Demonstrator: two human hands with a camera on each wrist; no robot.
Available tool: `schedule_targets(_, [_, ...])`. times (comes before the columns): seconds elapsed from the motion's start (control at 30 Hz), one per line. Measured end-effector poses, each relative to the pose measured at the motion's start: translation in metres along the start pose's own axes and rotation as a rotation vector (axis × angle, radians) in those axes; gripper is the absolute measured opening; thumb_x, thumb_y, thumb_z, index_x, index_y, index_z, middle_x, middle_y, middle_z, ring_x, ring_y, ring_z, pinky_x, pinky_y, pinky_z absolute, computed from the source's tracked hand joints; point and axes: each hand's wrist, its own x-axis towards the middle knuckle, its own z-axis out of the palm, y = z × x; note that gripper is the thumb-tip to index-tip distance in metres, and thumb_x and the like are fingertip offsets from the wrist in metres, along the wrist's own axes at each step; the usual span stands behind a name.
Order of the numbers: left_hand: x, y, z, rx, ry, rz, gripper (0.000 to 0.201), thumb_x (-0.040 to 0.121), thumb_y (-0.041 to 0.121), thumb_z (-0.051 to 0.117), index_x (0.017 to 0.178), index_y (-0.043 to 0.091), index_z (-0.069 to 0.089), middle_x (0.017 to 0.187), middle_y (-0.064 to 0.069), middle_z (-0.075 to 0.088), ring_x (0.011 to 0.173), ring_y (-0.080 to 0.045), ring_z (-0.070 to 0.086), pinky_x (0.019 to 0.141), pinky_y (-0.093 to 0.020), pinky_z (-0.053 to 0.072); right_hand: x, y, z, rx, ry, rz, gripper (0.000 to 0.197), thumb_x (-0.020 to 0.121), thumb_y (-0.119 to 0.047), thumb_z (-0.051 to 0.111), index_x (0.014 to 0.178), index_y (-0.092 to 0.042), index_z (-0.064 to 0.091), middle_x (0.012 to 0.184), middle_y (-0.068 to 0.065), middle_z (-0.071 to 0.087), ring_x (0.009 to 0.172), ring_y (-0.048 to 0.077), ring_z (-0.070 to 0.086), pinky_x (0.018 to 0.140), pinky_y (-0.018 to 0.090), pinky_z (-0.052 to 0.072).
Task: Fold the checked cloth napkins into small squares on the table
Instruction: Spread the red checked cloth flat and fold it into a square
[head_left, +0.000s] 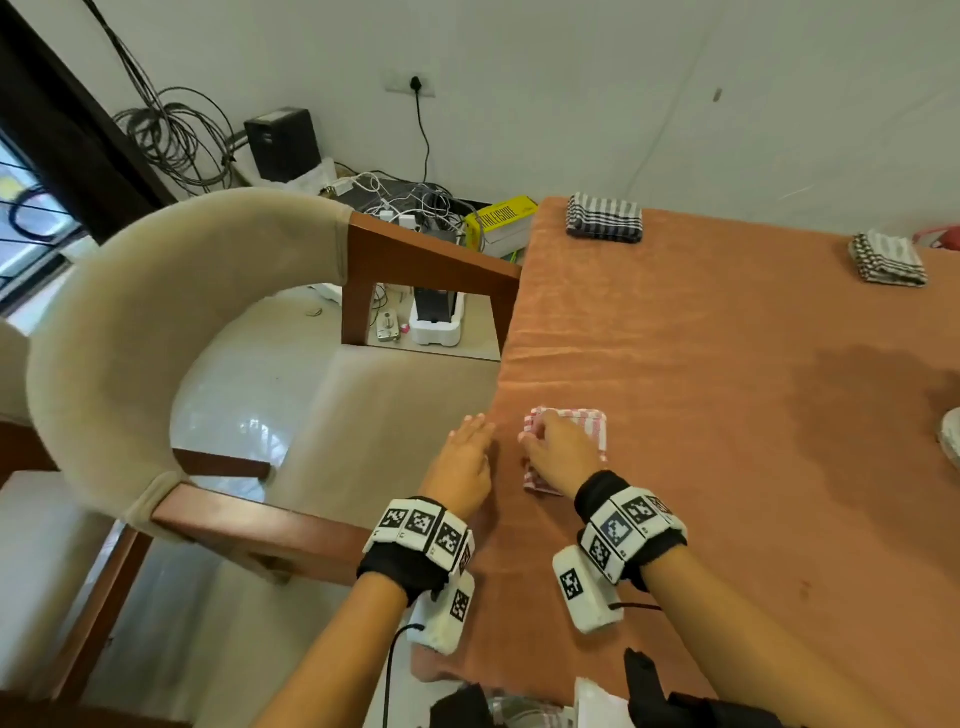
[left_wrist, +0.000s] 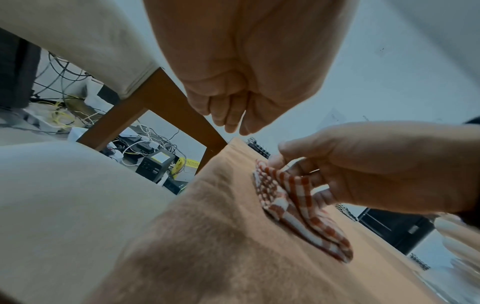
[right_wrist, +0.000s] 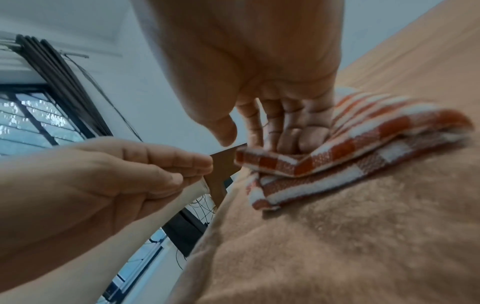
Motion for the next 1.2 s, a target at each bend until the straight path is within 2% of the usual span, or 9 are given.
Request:
schedule_targets(0.23, [0.013, 0.049, 0.003, 0.083, 0.06, 0.177, 0.05, 0.098, 0.01, 0.033, 0.147, 0.012, 0.022, 0.158, -0.004, 0.013, 0.147, -0.015, 0.005, 0.118, -0.029, 0.0, -0.022, 0.047, -0.016, 0.073, 0.437, -0.132, 0.024, 0.084, 0.006, 0.048, 0.094, -0.006, 0.066, 0.102, 0.009, 0.066, 0.101, 0.024, 0.053, 0.086, 0.024, 0.034])
schedule_targets(0.3, [0.02, 0.061, 0.009, 0.216, 0.01, 0.227, 0.052, 0.098, 0.012, 0.032, 0.148, 0.012, 0.016, 0.159, -0.003, 0.008, 0.147, -0.016, 0.002, 0.119, -0.031, 0.0, -0.018, 0.057, -0.015, -0.1, 0.331, -0.1, 0.038, 0.085, 0.003, 0.046, 0.12, -0.007, 0.058, 0.128, 0.013, 0.057, 0.125, 0.029, 0.044, 0.106, 0.033, 0.031])
schedule_targets(0.37, [0.027, 0.062, 0.018, 0.348, -0.086, 0.214, 0.055, 0.098, 0.015, 0.03, 0.149, 0.01, 0.01, 0.159, -0.004, 0.003, 0.147, -0.017, 0.0, 0.119, -0.034, 0.002, -0.019, 0.058, -0.012, -0.273, 0.12, -0.072, 0.054, 0.091, -0.006, 0.041, 0.144, -0.011, 0.03, 0.154, 0.009, 0.025, 0.144, 0.026, 0.016, 0.118, 0.043, 0.014])
schedule_targets(0.43, [0.03, 0.052, 0.029, 0.437, -0.164, 0.162, 0.057, 0.098, 0.018, 0.029, 0.149, 0.012, 0.004, 0.159, -0.003, -0.002, 0.147, -0.017, -0.002, 0.119, -0.037, 0.002, -0.021, 0.055, -0.005, -0.406, -0.068, -0.07, 0.059, 0.098, -0.019, 0.032, 0.15, -0.016, 0.004, 0.159, 0.002, -0.005, 0.146, 0.022, -0.008, 0.117, 0.05, 0.003])
schedule_targets(0.53, [0.028, 0.04, 0.04, 0.498, -0.189, 0.131, 0.057, 0.1, 0.022, 0.025, 0.15, 0.015, -0.001, 0.159, 0.0, -0.009, 0.147, -0.015, -0.007, 0.119, -0.042, 0.003, -0.021, 0.058, 0.0, -0.516, -0.157, -0.05, 0.06, 0.1, -0.032, 0.023, 0.149, -0.019, -0.009, 0.157, -0.001, -0.018, 0.145, 0.019, -0.017, 0.116, 0.053, -0.001])
schedule_targets(0.7, [0.022, 0.047, 0.043, 0.43, -0.101, 0.008, 0.059, 0.098, 0.016, 0.029, 0.149, 0.011, 0.001, 0.158, -0.01, -0.005, 0.147, -0.025, -0.001, 0.118, -0.045, 0.005, -0.016, 0.068, -0.01, -0.326, -0.068, 0.199, 0.067, 0.097, -0.038, 0.035, 0.149, -0.01, 0.003, 0.159, 0.011, 0.0, 0.146, 0.027, -0.001, 0.116, 0.051, 0.009])
schedule_targets(0.83, [0.014, 0.048, 0.044, 0.268, 0.081, -0.116, 0.051, 0.092, 0.016, 0.043, 0.141, 0.007, 0.029, 0.135, -0.019, 0.044, 0.125, -0.034, 0.042, 0.101, -0.042, 0.036, -0.016, 0.069, -0.004, -0.072, 0.145, 0.058, 0.059, 0.086, -0.017, 0.052, 0.14, -0.007, 0.03, 0.136, 0.015, 0.045, 0.123, 0.032, 0.042, 0.104, 0.041, 0.035])
schedule_targets(1.03, [0.001, 0.048, 0.034, -0.11, -0.07, -0.194, 0.048, 0.093, 0.007, 0.042, 0.139, 0.005, 0.029, 0.13, -0.021, 0.052, 0.117, -0.036, 0.051, 0.097, -0.04, 0.04, -0.034, 0.048, 0.006, 0.595, 0.125, 0.21, 0.034, 0.082, 0.005, 0.057, 0.115, -0.004, 0.058, 0.114, 0.015, 0.065, 0.106, 0.028, 0.062, 0.083, 0.031, 0.047])
schedule_targets(1.2, [-0.051, 0.042, 0.023, -0.203, -0.089, -0.064, 0.056, 0.091, 0.002, 0.044, 0.142, 0.014, 0.024, 0.13, -0.013, 0.053, 0.116, -0.03, 0.053, 0.09, -0.029, 0.04, -0.082, 0.051, 0.009, 0.671, 0.055, 0.199, 0.055, 0.082, 0.0, 0.063, 0.13, -0.008, 0.037, 0.115, 0.001, 0.055, 0.102, 0.016, 0.056, 0.08, 0.028, 0.05])
